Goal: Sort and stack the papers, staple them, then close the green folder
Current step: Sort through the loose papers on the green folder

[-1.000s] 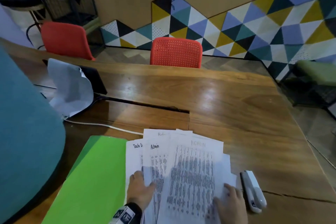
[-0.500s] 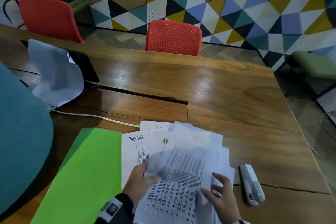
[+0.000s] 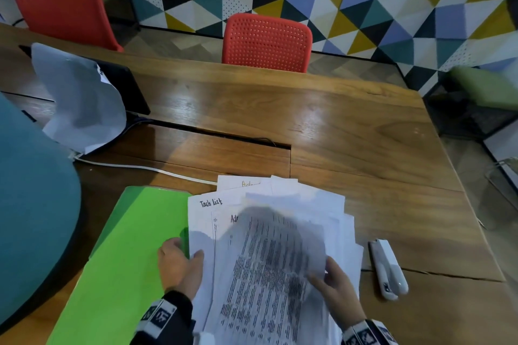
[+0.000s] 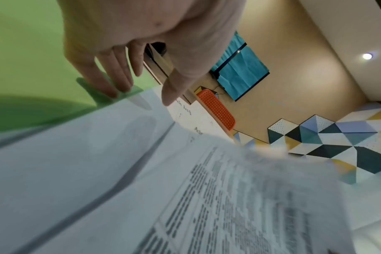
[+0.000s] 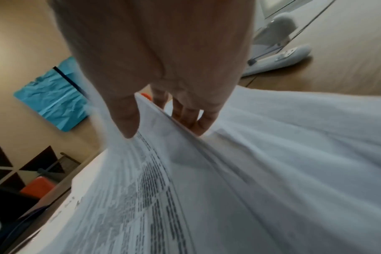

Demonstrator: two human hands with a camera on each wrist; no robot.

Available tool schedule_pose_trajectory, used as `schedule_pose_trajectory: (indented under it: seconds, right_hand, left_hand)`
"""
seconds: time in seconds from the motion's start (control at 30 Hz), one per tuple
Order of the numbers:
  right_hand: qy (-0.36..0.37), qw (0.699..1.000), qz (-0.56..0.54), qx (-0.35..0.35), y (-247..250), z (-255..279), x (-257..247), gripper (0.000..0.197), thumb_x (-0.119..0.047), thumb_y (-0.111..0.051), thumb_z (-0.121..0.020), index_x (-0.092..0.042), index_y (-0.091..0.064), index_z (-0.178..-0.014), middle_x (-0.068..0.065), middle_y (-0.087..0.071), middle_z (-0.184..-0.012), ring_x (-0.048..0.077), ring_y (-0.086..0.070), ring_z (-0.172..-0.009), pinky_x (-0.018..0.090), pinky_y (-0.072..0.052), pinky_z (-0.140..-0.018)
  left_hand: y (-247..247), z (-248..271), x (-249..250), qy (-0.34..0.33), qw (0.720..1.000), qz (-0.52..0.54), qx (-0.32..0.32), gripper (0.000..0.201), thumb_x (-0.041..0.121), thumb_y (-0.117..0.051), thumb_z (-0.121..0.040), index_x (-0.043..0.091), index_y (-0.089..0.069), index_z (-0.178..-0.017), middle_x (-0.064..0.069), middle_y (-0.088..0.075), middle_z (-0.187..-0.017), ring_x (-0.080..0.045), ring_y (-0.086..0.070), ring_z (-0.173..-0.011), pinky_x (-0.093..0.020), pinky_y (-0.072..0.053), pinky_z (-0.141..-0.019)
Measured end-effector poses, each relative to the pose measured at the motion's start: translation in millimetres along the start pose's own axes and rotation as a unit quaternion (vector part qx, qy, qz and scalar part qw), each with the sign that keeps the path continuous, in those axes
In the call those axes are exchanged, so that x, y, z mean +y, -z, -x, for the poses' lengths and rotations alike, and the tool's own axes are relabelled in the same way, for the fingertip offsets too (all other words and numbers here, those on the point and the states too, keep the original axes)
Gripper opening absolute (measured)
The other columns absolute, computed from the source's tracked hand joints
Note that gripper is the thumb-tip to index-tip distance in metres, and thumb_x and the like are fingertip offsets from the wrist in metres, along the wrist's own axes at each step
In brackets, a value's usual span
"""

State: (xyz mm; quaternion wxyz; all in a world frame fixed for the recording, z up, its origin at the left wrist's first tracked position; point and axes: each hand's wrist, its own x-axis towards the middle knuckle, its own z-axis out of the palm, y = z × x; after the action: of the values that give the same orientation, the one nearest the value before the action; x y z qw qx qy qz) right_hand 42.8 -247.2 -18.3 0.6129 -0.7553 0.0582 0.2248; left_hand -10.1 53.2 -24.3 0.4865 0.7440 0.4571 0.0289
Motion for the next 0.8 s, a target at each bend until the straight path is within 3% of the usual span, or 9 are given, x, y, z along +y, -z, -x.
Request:
schedule_pose_trajectory:
  seconds: [0.07,0.1,0.2,0.27,0.4,0.5,0.6,0.7,0.8]
  right_hand:
    - [-0.022,0.999,0.014,-0.026,-8.4,-5.1,2.0,0.070,-0.048,-0.084,-0.065,-0.019,-0.057,-0.122,-0.002,-0.071,-0.113,0.015,-0.068,-0.105,0.027,-0.055,-0.087]
    - [-0.032,0.999,0.018,-0.034,-14.8,-6.8,-0.1,0.074,-0.045,-0.085,-0.065,-0.019,-0.054,-0.126,-0.003,-0.069,-0.118,0.013,-0.067,-0.109,0.031,-0.053,-0.091]
    - [-0.075,0.995,0.002,-0.062,-36.2,-12.3,-3.9,0.069,-0.028,-0.086,-0.066,-0.009,-0.056,-0.125,0.006,-0.073,-0.115,0.021,-0.070,-0.105,0.038,-0.057,-0.090]
    - [-0.101,0.990,-0.003,-0.099,-52.1,-12.3,-11.4,0.066,-0.027,-0.085,-0.061,-0.003,-0.062,-0.118,0.012,-0.075,-0.109,0.027,-0.073,-0.100,0.038,-0.059,-0.085]
    - [-0.115,0.983,0.038,-0.140,-67.8,-8.3,-18.1,0.046,-0.016,-0.078,-0.071,0.005,-0.064,-0.108,0.022,-0.072,-0.105,0.028,-0.072,-0.092,0.035,-0.061,-0.078]
    - [-0.122,0.985,-0.041,-0.113,-64.8,-1.0,-24.6,0.049,-0.011,-0.076,-0.064,0.001,-0.062,-0.109,0.012,-0.074,-0.088,0.022,-0.071,-0.074,0.035,-0.058,-0.067]
    - [-0.127,0.983,-0.099,-0.092,-48.1,6.3,-26.3,0.049,-0.012,-0.078,-0.069,-0.001,-0.064,-0.115,0.018,-0.076,-0.100,0.036,-0.073,-0.091,0.050,-0.058,-0.085]
    - [-0.083,0.993,-0.088,-0.002,-14.1,18.4,-27.3,0.031,-0.015,-0.078,-0.075,0.000,-0.072,-0.102,0.024,-0.075,-0.099,0.040,-0.071,-0.094,0.055,-0.055,-0.090]
    - [0.008,0.968,-0.073,0.241,35.5,36.1,-23.6,0.010,-0.017,-0.076,-0.082,-0.007,-0.074,-0.079,-0.001,-0.078,-0.075,0.013,-0.069,-0.074,0.027,-0.057,-0.073]
  left_hand:
    - [0.1,1.5,3.2,0.021,0.999,0.041,-0.027,0.042,0.007,-0.069,-0.086,0.005,-0.044,-0.119,-0.013,-0.063,-0.109,-0.032,-0.062,-0.096,-0.040,-0.051,-0.082]
    - [-0.4,3.9,4.9,0.025,0.997,0.053,-0.042,0.041,0.009,-0.067,-0.088,0.005,-0.044,-0.121,-0.011,-0.064,-0.105,-0.033,-0.063,-0.098,-0.037,-0.050,-0.082]
    - [-2.4,12.5,5.0,0.009,0.998,0.043,-0.054,0.053,0.016,-0.067,-0.090,0.005,-0.041,-0.134,-0.015,-0.059,-0.126,-0.036,-0.057,-0.117,-0.042,-0.047,-0.095]
    - [-0.9,13.3,4.3,-0.010,0.998,0.025,-0.052,0.057,0.020,-0.068,-0.089,0.008,-0.041,-0.138,-0.015,-0.050,-0.137,-0.034,-0.053,-0.118,-0.046,-0.044,-0.100]
    - [6.8,16.7,4.3,-0.045,0.997,0.038,-0.048,0.043,0.017,-0.069,-0.087,0.011,-0.053,-0.127,-0.013,-0.056,-0.126,-0.030,-0.059,-0.112,-0.044,-0.050,-0.095]
    - [15.9,24.7,12.3,-0.053,0.984,0.129,-0.107,0.027,0.012,-0.064,-0.091,0.025,-0.059,-0.115,0.001,-0.069,-0.112,-0.024,-0.064,-0.111,-0.039,-0.049,-0.096]
    - [17.0,37.7,27.8,-0.055,0.971,0.157,-0.174,0.036,0.025,-0.051,-0.099,0.022,-0.050,-0.135,0.008,-0.055,-0.132,-0.013,-0.050,-0.128,-0.038,-0.034,-0.112]
    - [3.1,40.3,34.9,-0.048,0.974,0.104,-0.194,0.051,0.048,-0.037,-0.099,0.015,-0.050,-0.135,-0.001,-0.053,-0.138,-0.022,-0.048,-0.132,-0.038,-0.035,-0.111]
    - [-15.6,34.7,25.4,-0.080,0.983,-0.007,-0.166,0.041,0.048,-0.047,-0.096,0.011,-0.056,-0.108,-0.010,-0.065,-0.111,-0.029,-0.063,-0.103,-0.039,-0.049,-0.089]
